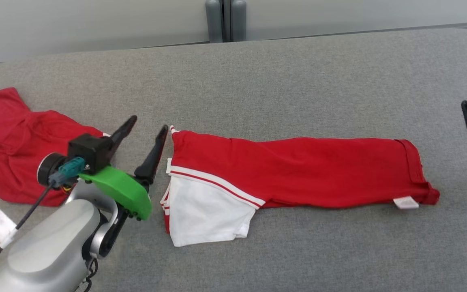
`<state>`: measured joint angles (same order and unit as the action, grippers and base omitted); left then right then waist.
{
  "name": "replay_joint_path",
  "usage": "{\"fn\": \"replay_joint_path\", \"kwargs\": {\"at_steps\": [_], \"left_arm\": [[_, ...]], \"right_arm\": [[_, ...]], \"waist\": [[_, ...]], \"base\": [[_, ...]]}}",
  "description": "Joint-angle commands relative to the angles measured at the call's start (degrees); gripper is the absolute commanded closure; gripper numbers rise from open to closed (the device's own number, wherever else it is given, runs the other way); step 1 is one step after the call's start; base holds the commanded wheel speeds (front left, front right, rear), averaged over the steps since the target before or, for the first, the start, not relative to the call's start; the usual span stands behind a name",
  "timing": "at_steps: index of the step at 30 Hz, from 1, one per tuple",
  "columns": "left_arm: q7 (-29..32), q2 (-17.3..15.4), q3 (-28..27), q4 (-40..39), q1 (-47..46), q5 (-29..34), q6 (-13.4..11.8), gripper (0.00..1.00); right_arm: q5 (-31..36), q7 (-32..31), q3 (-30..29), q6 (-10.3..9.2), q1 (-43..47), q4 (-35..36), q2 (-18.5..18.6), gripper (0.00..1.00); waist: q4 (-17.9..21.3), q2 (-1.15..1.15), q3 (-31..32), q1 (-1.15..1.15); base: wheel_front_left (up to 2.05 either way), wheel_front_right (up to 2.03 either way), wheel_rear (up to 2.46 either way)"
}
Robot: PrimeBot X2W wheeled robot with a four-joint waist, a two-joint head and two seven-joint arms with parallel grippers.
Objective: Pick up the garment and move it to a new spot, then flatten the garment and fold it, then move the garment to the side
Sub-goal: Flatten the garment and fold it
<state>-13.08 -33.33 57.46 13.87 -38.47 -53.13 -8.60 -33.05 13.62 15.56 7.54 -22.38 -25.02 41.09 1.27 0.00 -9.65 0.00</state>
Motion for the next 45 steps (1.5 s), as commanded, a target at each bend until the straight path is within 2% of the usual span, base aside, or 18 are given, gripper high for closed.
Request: {"fn": "replay_joint_path", "kwargs": {"at_steps": [1,3,4,7,9,10,12,16,20,26,32,40,45], "left_arm": [[-1.2,0.9,-2.4,0.3,1.6,-0.5,-0.8,0.0],[-2.0,3.1,-7.5,-0.2,3.3,-1.5,-1.0,0.0],[-2.1,4.6,-12.3,-1.5,4.1,-0.3,-1.2,0.0],[-2.1,8.3,-22.6,-3.9,9.3,6.3,-0.3,0.0],[-2.1,11.4,-28.3,-5.6,12.7,11.4,0.9,0.0],[-2.1,13.0,-31.2,-6.3,14.4,14.4,1.6,0.0],[-2.1,16.2,-35.2,-7.1,18.2,18.6,3.5,0.0],[-2.1,21.7,-39.9,-6.6,23.9,26.4,7.4,0.0],[-2.1,25.8,-42.2,-4.7,28.2,33.1,10.6,0.0],[-2.1,29.6,-46.6,-3.4,31.5,37.0,13.0,0.0],[-2.1,30.2,-47.6,-2.7,30.6,39.2,14.7,0.0],[-2.1,30.4,-46.8,-2.0,29.0,39.6,15.6,0.0],[-2.1,30.4,-46.2,-1.5,28.2,40.0,15.7,0.0]], "right_arm": [[0.8,0.7,-1.6,-0.12,1.4,1.4,-1.8,0.0],[1.9,1.3,-4.2,-0.12,2.8,4.1,-4.7,0.0],[2.8,1.4,-5.7,-0.12,3.6,5.8,-6.5,0.0],[5.4,1.6,-9.4,-0.11,6.1,10.9,-11.5,0.0],[9.9,1.6,-11.4,-0.12,8.1,14.4,-13.8,0.0],[11.1,1.6,-12.1,-0.12,9.3,16.1,-16.3,0.0],[13.2,1.6,-13.7,-0.11,11.2,18.6,-20.0,0.0],[15.7,1.6,-15.3,-0.12,14.4,20.8,-24.9,0.0],[17.6,1.6,-15.5,-0.12,16.5,21.3,-27.4,0.0],[18.8,1.6,-16.1,-0.11,17.8,20.7,-29.2,0.0],[20.3,1.6,-18.8,-0.11,17.4,16.4,-30.0,0.0],[23.0,1.6,-25.4,-0.11,13.5,2.4,-32.5,0.0],[25.6,1.6,-27.5,-0.11,11.0,-4.2,-32.0,0.0]], "waist": [[0.0,0.0,0.1,0.0],[-0.1,0.0,0.1,0.0],[-0.2,0.0,0.1,0.0],[-0.5,0.0,-0.1,0.0],[-0.8,0.0,-0.3,0.0],[-0.9,0.0,-0.3,0.0],[-1.1,0.0,-0.3,0.0],[-1.6,0.0,-0.1,0.0],[-1.7,0.0,0.1,0.0],[-1.8,0.0,0.4,0.0],[-2.3,0.0,0.2,0.0],[-3.7,0.0,-1.9,0.0],[-4.7,0.0,-3.2,0.0]], "base": [[0.0,0.0,0.0],[0.0,0.0,0.0],[0.0,0.0,0.0],[0.0,0.0,0.0],[0.0,0.0,0.0],[0.0,0.0,0.0],[0.0,0.0,0.0],[0.0,0.0,0.0],[0.0,0.0,0.0],[0.0,0.0,0.0],[0.0,0.0,0.0],[0.0,0.0,0.0],[0.0,0.0,0.0]]}}
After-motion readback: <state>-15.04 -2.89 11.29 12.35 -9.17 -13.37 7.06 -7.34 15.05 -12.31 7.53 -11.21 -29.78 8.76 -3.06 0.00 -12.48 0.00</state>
